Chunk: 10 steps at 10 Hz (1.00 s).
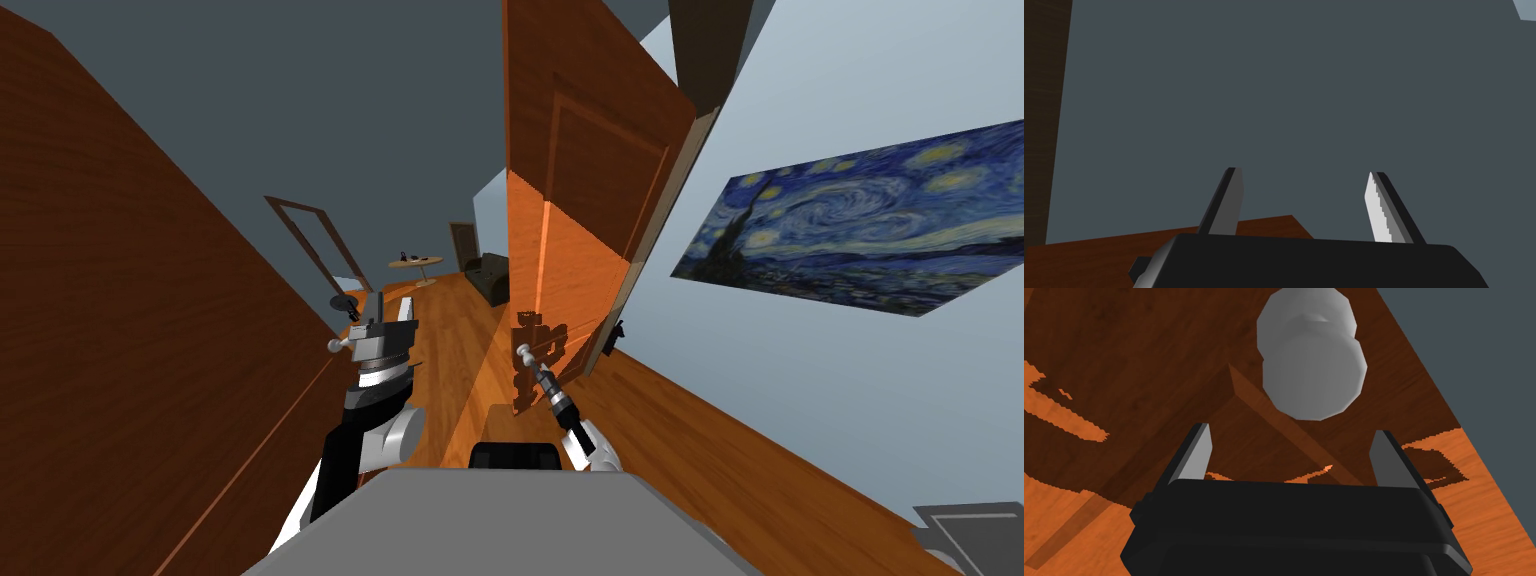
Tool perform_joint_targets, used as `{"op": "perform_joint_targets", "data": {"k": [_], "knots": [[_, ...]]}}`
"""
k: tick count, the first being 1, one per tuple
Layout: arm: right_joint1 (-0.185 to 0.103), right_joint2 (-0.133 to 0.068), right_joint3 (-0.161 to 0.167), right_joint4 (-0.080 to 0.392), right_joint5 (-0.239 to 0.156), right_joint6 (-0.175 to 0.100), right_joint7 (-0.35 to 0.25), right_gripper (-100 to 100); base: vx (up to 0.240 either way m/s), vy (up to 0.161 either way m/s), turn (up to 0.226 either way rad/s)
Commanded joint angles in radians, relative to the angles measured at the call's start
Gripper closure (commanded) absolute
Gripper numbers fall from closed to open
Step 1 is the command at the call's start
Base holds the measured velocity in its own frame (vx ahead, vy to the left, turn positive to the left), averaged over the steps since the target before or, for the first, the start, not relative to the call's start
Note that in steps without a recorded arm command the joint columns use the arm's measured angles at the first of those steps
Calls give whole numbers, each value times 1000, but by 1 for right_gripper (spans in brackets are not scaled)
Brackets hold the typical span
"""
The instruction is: Push the door open
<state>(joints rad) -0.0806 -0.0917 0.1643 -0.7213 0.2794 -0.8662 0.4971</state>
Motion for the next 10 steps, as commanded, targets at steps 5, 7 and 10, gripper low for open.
{"op": "perform_joint_targets", "data": {"k": [5,7,10], "knots": [[34,4,-26,-42,69,4,137,-100,-37,-4,-18],[45,6,-34,-55,90,5,179,-100,-33,-3,-14],[66,10,-50,-80,133,7,261,-100,-36,-4,-21]]}}
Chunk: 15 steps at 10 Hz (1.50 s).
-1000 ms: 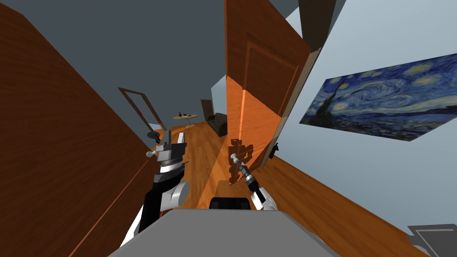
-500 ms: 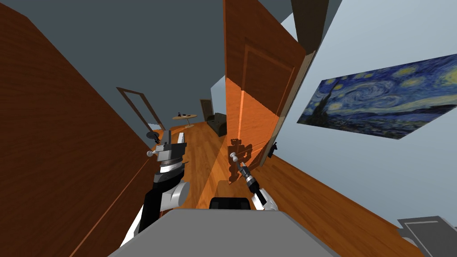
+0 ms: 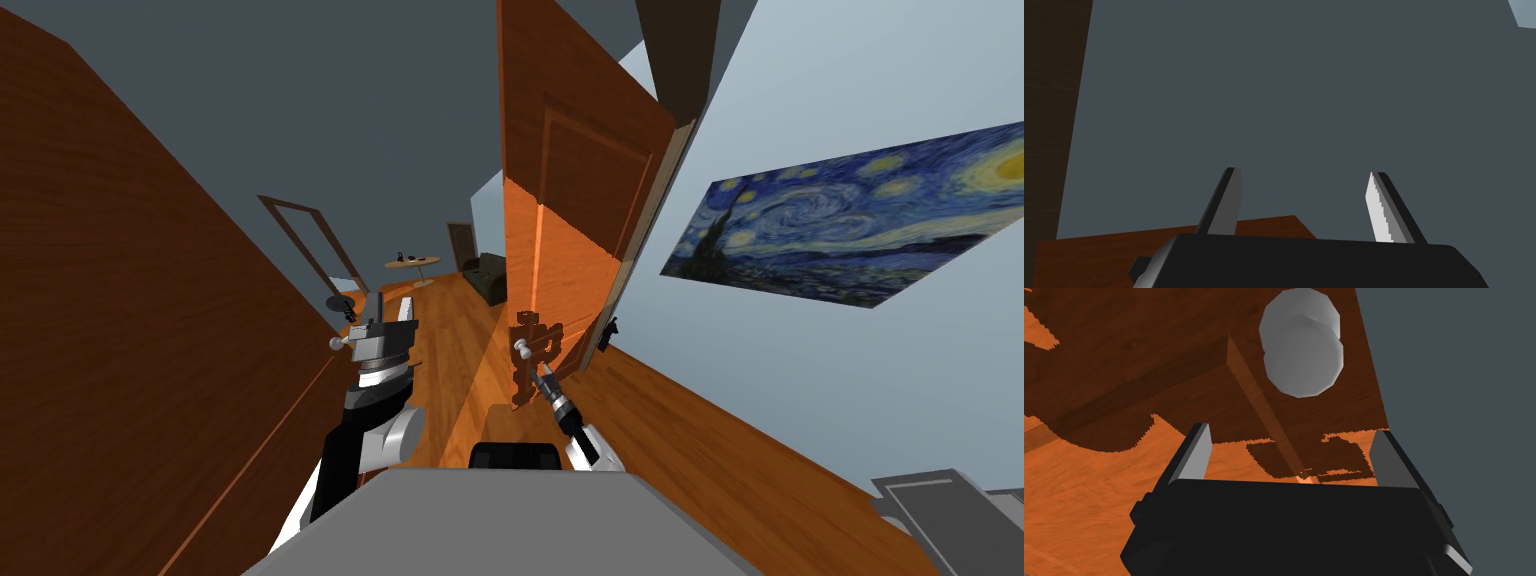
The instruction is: Push the door open
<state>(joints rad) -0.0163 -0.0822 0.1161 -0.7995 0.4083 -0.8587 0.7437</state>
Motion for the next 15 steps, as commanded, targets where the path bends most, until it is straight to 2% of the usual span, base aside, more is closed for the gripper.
{"op": "perform_joint_targets", "data": {"k": [1,2,4,5,7,8,12,14,15], "knots": [[12,2,-9,-14,24,1,50,-100,-33,-2,-14],[12,2,-9,-14,24,1,55,-100,-23,-3,-9],[31,6,-23,-37,61,3,121,-100,-36,-5,-23],[31,6,-23,-37,61,3,135,-100,-28,-1,-11],[48,10,-35,-57,95,5,198,-100,-30,-1,-19],[48,10,-35,-57,95,5,209,-100,-26,-4,-8],[72,17,-54,-86,143,7,323,-100,-30,-4,-16],[80,20,-60,-96,160,8,363,-100,-25,-4,-13],[78,19,-58,-94,155,9,348,-100,-10,-1,-3]]}}
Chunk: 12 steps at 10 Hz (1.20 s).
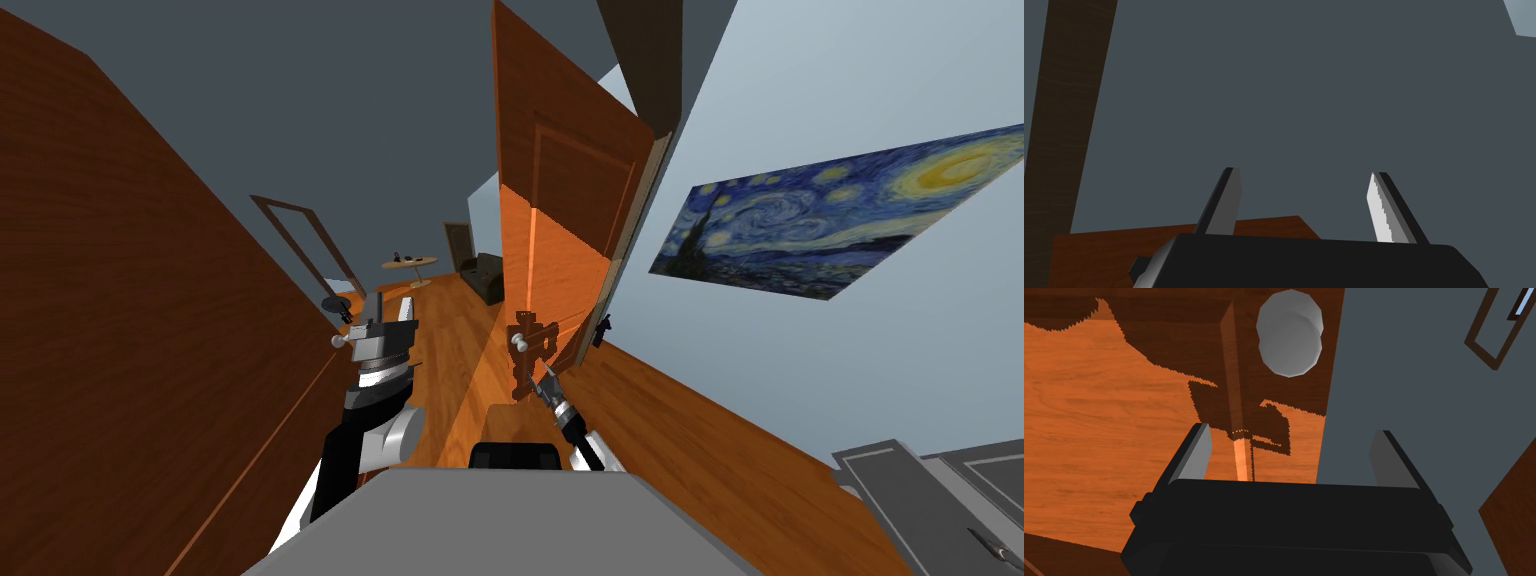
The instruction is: Push the door open
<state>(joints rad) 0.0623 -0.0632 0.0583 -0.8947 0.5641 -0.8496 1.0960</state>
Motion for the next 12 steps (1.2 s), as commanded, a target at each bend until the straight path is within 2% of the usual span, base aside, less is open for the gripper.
{"op": "perform_joint_targets", "data": {"k": [1,4,8,9,10,12], "knots": [[-3,-2,-3,3,-1,1,5,-100,136,52,38],[-6,2,-7,8,-3,3,13,-100,171,82,19],[-12,20,-14,16,-6,6,24,-100,196,88,22],[-9,16,-12,10,-5,8,21,-100,93,29,2],[-9,16,-12,10,-5,8,21,100,-13,-2,-3],[-9,16,-12,10,-5,8,21,100,-28,-11,7]]}}
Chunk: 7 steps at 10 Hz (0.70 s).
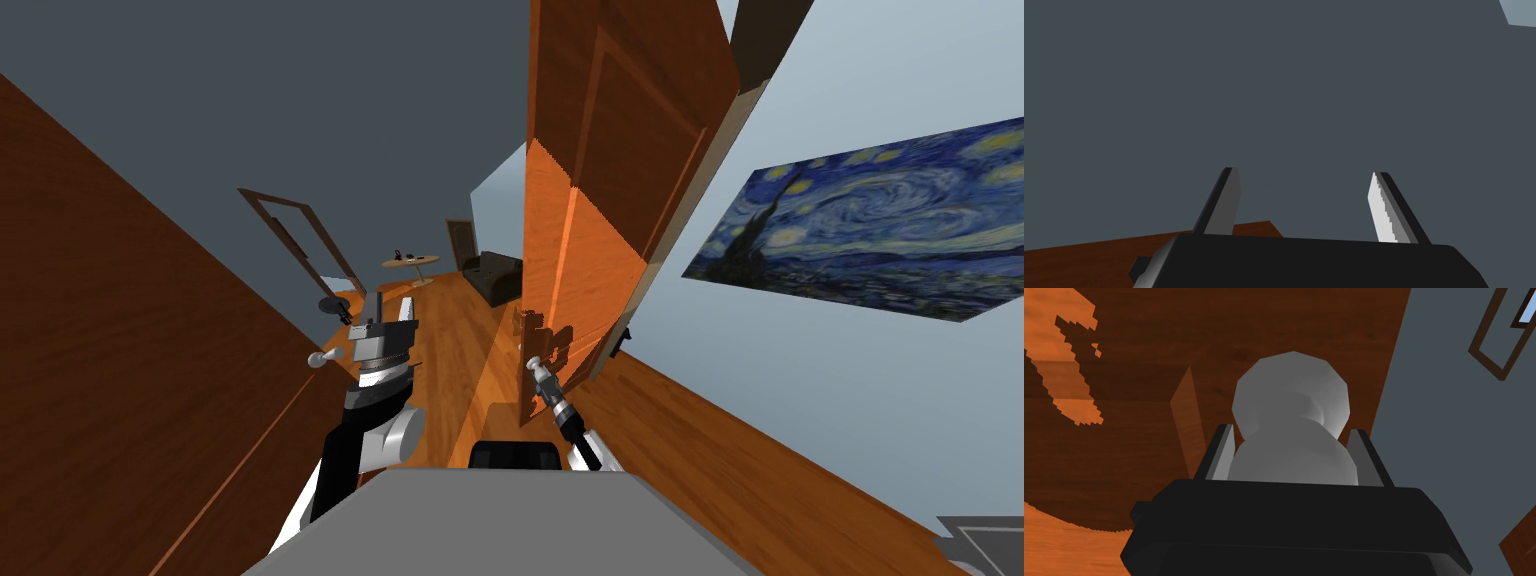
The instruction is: Push the door open
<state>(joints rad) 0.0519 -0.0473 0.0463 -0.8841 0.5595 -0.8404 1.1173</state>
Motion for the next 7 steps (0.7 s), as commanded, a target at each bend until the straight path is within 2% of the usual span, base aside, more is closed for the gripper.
{"op": "perform_joint_targets", "data": {"k": [1,3,4,7], "knots": [[2,0,0,0,-1,-2,-1,100,-15,-8,-3],[2,0,0,0,-1,-2,-1,100,-4,-2,-2],[1,-3,4,5,-8,1,-36,100,15,6,-16],[-3,-6,9,9,-22,2,-90,100,18,12,-21]]}}
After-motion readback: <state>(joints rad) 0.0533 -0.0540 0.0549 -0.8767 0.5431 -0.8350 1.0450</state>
